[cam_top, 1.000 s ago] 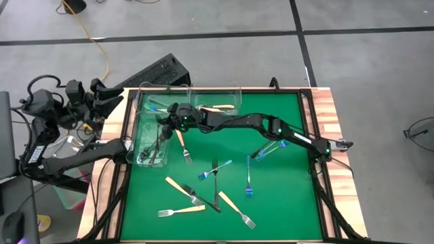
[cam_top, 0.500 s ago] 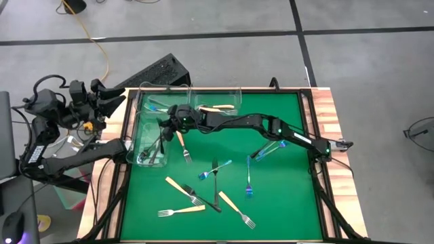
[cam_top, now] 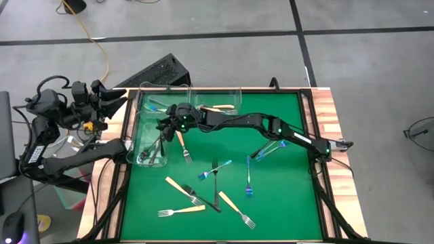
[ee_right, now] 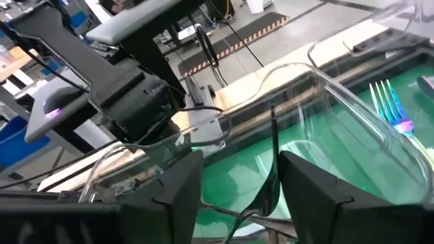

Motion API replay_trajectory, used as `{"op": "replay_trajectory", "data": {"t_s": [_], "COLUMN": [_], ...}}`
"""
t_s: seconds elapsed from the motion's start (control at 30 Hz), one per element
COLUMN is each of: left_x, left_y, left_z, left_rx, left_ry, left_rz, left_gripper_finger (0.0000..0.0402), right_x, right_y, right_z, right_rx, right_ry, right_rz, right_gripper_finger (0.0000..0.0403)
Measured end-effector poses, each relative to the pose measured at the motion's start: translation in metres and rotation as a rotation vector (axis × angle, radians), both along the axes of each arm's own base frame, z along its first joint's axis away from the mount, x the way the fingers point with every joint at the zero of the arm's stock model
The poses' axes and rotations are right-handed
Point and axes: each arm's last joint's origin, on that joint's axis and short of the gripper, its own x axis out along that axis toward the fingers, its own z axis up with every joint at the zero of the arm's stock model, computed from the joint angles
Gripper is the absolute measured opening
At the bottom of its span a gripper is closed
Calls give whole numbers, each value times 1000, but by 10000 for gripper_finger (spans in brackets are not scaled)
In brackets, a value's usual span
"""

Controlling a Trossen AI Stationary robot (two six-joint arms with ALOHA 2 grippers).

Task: Sort silverware by color (type)
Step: Put the black fork into the middle left transparent bin, then put the yellow fork into the top right transparent bin

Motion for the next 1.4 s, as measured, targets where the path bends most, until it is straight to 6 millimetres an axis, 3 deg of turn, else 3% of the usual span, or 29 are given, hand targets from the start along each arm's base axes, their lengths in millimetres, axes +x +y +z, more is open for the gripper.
{"op": "replay_trajectory", "data": {"t_s": [0.63, 0.87, 1.13, 1.23, 1.4], "left_x": [0, -1, -1, -1, -1], "left_y": [1, 3, 3, 3, 4], "left_z": [-4, -7, -7, -7, -7], "left_rx": [38, 18, 9, 8, 4], "left_ry": [60, 90, 86, 86, 86], "left_rz": [53, 118, 120, 126, 140], "left_gripper_finger": [160, 160, 160, 160, 160], "right_x": [-4, -6, -11, -19, -44], "right_y": [-8, -3, 12, 12, 7], "right_z": [-9, -11, 21, 35, 78], "right_rx": [-97, -302, -562, -579, -568], "right_ry": [102, 156, 154, 201, 264], "right_rz": [23, 106, 126, 101, 66], "right_gripper_finger": [215, 215, 215, 215, 215]}}
